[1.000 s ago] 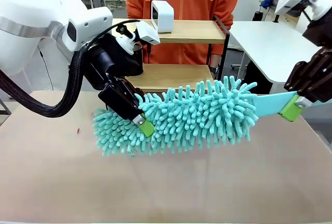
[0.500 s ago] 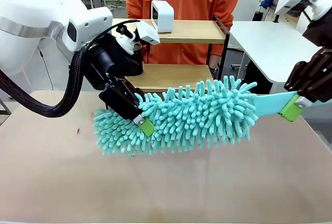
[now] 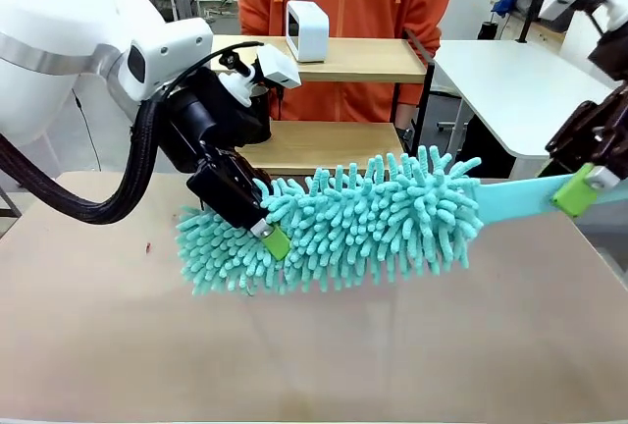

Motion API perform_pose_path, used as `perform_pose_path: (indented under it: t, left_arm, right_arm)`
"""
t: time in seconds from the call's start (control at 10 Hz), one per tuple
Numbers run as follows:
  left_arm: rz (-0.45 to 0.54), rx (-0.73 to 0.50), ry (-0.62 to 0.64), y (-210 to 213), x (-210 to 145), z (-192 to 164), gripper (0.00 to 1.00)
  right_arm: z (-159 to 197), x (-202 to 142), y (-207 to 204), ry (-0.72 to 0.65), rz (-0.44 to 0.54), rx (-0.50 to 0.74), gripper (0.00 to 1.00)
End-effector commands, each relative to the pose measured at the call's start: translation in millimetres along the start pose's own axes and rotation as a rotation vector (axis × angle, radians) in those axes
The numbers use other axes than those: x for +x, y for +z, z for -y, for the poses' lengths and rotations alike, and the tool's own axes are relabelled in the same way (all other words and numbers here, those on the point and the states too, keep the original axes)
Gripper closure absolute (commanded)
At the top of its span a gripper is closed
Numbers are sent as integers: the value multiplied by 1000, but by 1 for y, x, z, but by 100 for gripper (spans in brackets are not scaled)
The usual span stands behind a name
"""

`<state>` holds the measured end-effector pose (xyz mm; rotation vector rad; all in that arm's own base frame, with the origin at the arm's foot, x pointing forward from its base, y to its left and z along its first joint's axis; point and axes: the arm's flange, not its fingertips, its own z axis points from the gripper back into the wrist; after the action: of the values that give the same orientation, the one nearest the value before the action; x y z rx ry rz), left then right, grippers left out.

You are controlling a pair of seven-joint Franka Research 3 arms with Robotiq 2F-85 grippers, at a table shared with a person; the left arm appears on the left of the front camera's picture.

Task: Clean the shelf.
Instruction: Hand the Duster back to the human.

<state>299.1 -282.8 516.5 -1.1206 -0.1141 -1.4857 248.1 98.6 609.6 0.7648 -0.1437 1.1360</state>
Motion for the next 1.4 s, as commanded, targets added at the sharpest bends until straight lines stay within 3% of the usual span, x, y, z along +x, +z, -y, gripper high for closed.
perform_pose_path:
  t: [0.0, 0.3, 0.4, 0.5, 0.7, 0.8, 0.9, 1.0, 1.1, 1.3]
  left_arm:
    - [-13, 17, -1, 2, -6, -1, 100]
    - [12, 17, 23, 9, -15, -3, 100]
    - [36, 16, 33, 14, -20, -4, 100]
    - [59, 3, 41, 19, -25, -4, 100]
    - [107, 9, 47, 31, -32, -2, 100]
    - [135, 17, 38, 38, -35, 2, 100]
    - [176, 32, 19, 48, -39, 10, 100]
    - [246, 72, -16, 63, -46, 23, 100]
    - [372, 142, -43, 88, -58, 46, 100]
    - [724, 352, 8, 144, -111, 100, 100]
  right_arm:
    - [9, -5, 5, -103, 172, 22, 0]
    - [46, -28, 17, -487, 543, -9, 0]
    - [75, -53, 13, -635, 663, 3, 0]
    - [105, -81, 0, -754, 722, 55, 0]
    - [159, -134, -42, -972, 759, 166, 0]
    - [176, -148, -63, -1054, 682, 200, 0]
    - [146, -126, -10, -899, 663, 81, 0]
    - [146, -126, -10, -899, 663, 81, 0]
    - [146, -126, -10, -899, 663, 81, 0]
    - [146, -126, -10, -899, 663, 81, 0]
